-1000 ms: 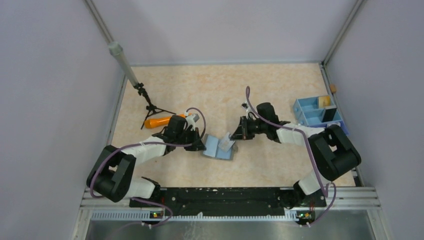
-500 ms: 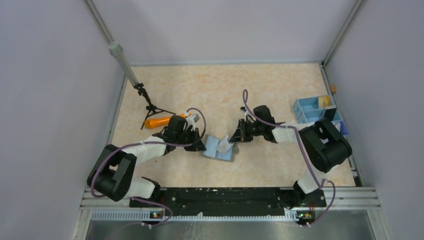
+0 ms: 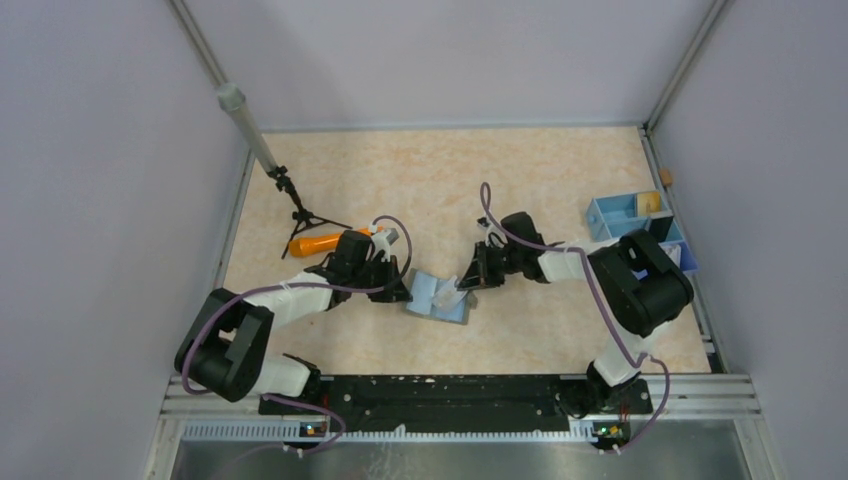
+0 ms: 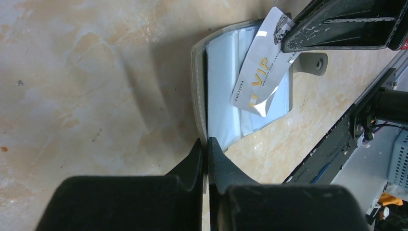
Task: Put the credit cards into the card holder
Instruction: Insert the credit card into the card holder.
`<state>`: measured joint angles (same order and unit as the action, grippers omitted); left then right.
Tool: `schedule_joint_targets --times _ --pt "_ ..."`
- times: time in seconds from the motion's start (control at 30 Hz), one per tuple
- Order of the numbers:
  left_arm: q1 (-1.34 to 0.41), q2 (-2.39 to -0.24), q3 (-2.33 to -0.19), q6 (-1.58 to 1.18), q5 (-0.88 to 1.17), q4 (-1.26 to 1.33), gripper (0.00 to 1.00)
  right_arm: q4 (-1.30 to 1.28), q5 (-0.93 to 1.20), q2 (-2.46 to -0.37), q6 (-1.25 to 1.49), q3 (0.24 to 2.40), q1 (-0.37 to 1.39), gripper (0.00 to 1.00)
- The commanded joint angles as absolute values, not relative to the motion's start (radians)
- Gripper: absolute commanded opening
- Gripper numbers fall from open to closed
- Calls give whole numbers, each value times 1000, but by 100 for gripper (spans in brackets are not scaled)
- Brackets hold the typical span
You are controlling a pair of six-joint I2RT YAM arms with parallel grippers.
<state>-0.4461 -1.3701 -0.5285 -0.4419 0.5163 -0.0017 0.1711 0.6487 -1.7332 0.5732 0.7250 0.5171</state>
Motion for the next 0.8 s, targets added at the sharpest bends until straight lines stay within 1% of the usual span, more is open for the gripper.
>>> schedule_joint_targets --times 0.0,0.4,0.77 --pt "-442 -1387 -552 -422 545 19 0 155 591 -1758 551 764 540 0" --pt "-441 -1388 -548 -424 561 32 0 146 614 -1801 540 796 576 0" --pt "-442 -1396 -552 -411 580 42 0 48 638 -1871 483 857 591 0"
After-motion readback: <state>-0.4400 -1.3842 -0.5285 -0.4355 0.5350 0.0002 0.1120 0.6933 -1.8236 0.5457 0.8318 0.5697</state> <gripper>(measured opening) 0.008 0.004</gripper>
